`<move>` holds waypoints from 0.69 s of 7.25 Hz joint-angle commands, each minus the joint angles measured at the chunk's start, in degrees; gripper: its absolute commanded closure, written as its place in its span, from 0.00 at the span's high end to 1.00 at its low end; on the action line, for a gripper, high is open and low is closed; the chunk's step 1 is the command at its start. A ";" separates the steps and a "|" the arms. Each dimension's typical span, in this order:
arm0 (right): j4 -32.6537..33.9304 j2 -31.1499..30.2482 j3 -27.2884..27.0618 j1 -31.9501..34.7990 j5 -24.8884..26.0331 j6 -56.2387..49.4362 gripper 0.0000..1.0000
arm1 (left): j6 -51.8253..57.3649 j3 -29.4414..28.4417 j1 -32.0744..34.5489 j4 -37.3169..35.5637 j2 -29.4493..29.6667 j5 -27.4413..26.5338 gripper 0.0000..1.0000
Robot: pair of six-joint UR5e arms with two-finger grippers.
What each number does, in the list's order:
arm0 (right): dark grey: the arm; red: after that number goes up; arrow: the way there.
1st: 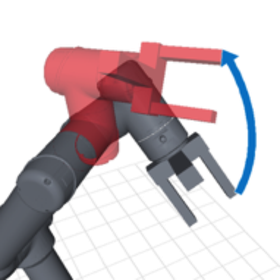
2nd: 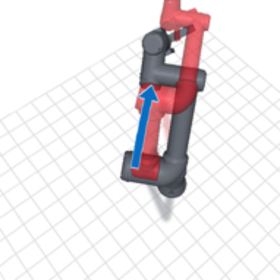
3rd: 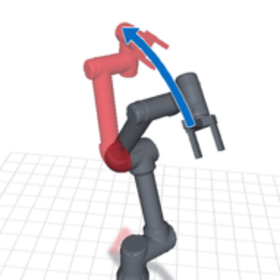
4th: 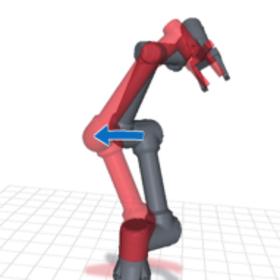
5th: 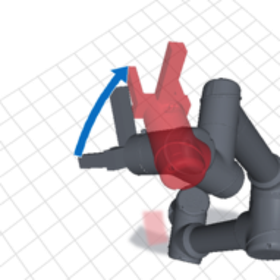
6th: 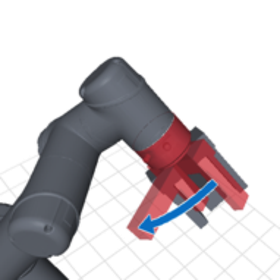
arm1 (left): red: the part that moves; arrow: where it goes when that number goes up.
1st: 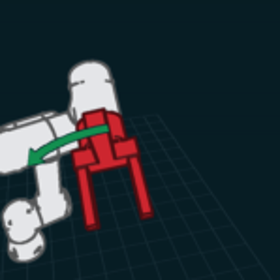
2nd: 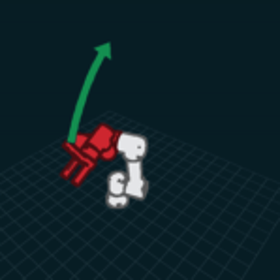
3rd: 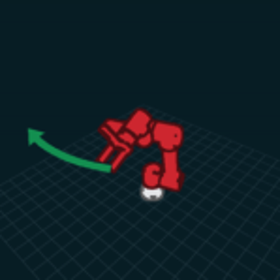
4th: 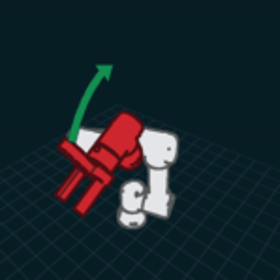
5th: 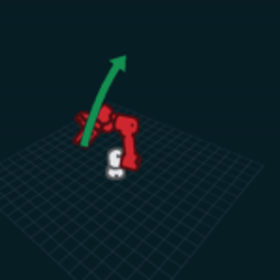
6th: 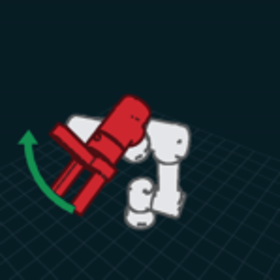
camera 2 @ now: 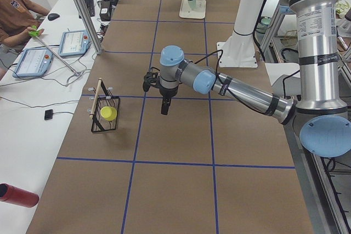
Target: Left arm grabs green cup and hands to right arm on tray
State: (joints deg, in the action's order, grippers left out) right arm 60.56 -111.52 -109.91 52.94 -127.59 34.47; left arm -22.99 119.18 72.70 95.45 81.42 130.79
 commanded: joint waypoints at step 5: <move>-0.09 -0.01 -1.70 0.58 -0.56 -0.28 0.99 | 0.14 0.17 0.07 0.09 0.23 0.07 1.00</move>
State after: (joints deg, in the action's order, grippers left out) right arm 60.54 -111.50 -110.17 53.11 -127.89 34.28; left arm -22.99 119.23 72.69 95.47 81.67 130.80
